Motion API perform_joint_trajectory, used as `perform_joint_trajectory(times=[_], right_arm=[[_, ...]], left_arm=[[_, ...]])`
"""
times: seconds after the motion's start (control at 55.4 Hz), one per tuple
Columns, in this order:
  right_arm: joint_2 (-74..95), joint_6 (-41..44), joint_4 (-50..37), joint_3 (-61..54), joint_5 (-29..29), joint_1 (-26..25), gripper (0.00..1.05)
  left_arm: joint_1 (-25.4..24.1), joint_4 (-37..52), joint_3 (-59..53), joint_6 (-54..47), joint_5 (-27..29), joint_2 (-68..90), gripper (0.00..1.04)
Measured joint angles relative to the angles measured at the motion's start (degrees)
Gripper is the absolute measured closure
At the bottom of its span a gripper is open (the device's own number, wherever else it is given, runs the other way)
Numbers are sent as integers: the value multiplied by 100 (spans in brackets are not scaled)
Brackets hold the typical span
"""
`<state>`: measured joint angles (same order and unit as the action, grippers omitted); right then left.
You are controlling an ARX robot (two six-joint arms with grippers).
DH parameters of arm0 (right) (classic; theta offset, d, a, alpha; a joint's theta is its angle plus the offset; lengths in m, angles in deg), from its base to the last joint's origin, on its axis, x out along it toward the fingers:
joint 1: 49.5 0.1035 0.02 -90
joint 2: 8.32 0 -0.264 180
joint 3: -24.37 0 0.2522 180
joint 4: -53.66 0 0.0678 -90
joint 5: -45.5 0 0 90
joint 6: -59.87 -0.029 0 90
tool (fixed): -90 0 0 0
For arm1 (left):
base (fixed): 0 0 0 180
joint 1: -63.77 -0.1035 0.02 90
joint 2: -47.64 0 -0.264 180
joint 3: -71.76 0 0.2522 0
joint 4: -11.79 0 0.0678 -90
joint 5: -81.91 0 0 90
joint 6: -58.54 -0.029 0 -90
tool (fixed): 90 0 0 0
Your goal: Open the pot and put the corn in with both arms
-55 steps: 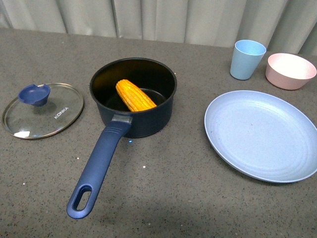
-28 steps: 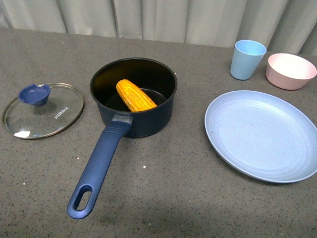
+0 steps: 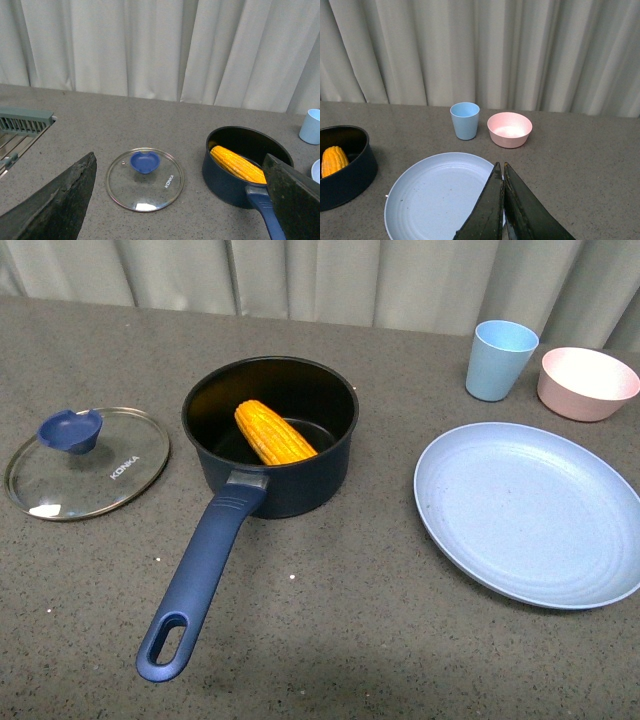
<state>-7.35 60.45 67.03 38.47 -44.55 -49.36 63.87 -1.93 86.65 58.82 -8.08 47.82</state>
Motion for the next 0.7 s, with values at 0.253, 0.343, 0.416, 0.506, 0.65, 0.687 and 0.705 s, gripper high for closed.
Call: perform_joint_trajectory(times=[0.253, 0.343, 0.416, 0.506, 0.65, 0.687, 0.705], right_arm=[[-68, 0, 28, 0, 0, 0, 86], [-72, 2, 28, 0, 0, 0, 64], [-72, 0, 28, 0, 0, 0, 47], [-72, 0, 28, 0, 0, 0, 29], [-72, -7, 28, 0, 0, 0, 8], [-72, -4, 28, 0, 0, 0, 9], [-72, -2, 28, 0, 0, 0, 10]], left_arm=[[0, 0, 0, 0, -2, 0, 7], [0, 0, 0, 0, 0, 0, 7], [0, 0, 0, 0, -2, 0, 7], [0, 0, 0, 0, -2, 0, 7], [0, 0, 0, 0, -2, 0, 7], [0, 0, 0, 0, -2, 0, 7], [0, 0, 0, 0, -2, 0, 7]])
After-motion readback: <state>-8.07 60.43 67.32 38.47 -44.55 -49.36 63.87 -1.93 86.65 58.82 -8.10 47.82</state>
